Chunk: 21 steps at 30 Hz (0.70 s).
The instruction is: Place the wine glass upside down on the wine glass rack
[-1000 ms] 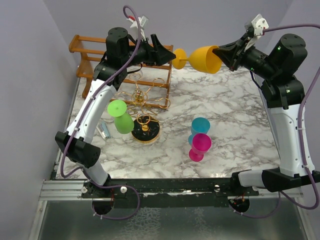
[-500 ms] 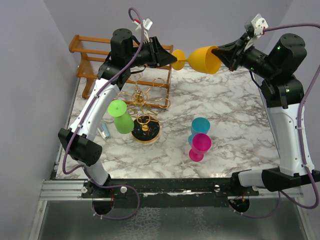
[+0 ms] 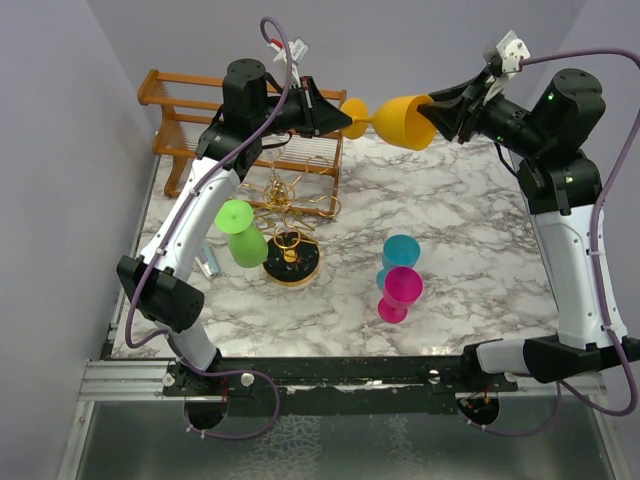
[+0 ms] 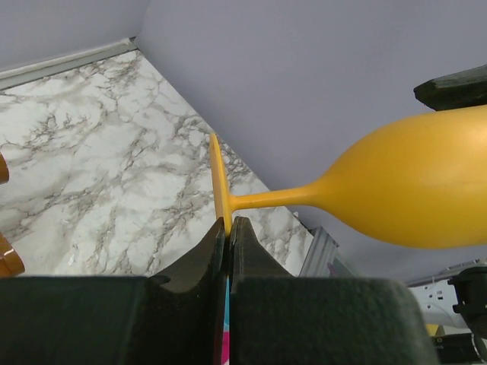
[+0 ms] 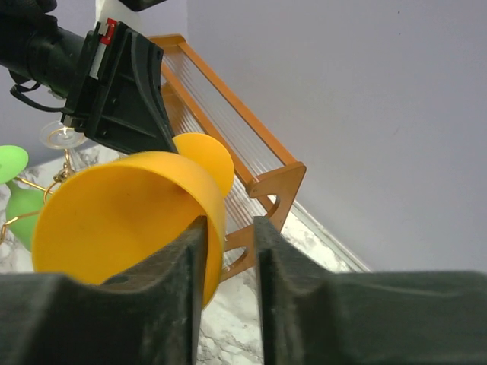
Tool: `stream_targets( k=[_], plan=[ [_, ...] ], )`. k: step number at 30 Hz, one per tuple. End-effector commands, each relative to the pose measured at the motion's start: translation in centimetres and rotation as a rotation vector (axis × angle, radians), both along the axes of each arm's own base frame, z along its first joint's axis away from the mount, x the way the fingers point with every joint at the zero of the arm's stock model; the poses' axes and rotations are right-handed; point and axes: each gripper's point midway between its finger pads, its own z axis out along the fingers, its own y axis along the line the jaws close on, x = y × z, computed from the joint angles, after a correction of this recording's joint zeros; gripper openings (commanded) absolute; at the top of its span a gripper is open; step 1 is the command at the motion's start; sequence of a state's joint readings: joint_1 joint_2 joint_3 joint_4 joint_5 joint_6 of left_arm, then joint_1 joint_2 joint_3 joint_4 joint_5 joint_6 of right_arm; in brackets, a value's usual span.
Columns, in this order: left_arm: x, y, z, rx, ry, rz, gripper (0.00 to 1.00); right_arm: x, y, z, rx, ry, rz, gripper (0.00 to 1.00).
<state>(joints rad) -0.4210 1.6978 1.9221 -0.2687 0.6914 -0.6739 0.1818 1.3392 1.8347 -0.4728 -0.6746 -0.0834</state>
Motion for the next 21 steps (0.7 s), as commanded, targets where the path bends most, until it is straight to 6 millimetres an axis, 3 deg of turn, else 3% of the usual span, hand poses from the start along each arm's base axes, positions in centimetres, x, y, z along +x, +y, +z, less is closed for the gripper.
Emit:
stream_targets(
  k=[1, 7, 14, 21],
  plan=[
    [-0.9, 1.3, 3.2, 0.006, -0.127, 0.034, 0.0, -0.9, -0.2, 0.0, -0.027, -0.036, 0.006, 0.38],
    [0.6, 4.7, 5.3, 0.039, -0.216, 0.165, 0.0, -2.0, -1.0, -0.4, -0.09, -0.054, -0.015, 0.68],
    [2.0, 9.1, 8.4, 0.22, -0.455, 0.366, 0.0, -3.3, -2.3, -0.5, -0.166, -0.071, -0.066, 0.8],
    [1.8, 10.5, 9.0, 0.509, -0.701, 0.461, 0.0, -3.1, -4.3, -2.0, -0.226, -0.054, -0.176, 0.93]
  ],
)
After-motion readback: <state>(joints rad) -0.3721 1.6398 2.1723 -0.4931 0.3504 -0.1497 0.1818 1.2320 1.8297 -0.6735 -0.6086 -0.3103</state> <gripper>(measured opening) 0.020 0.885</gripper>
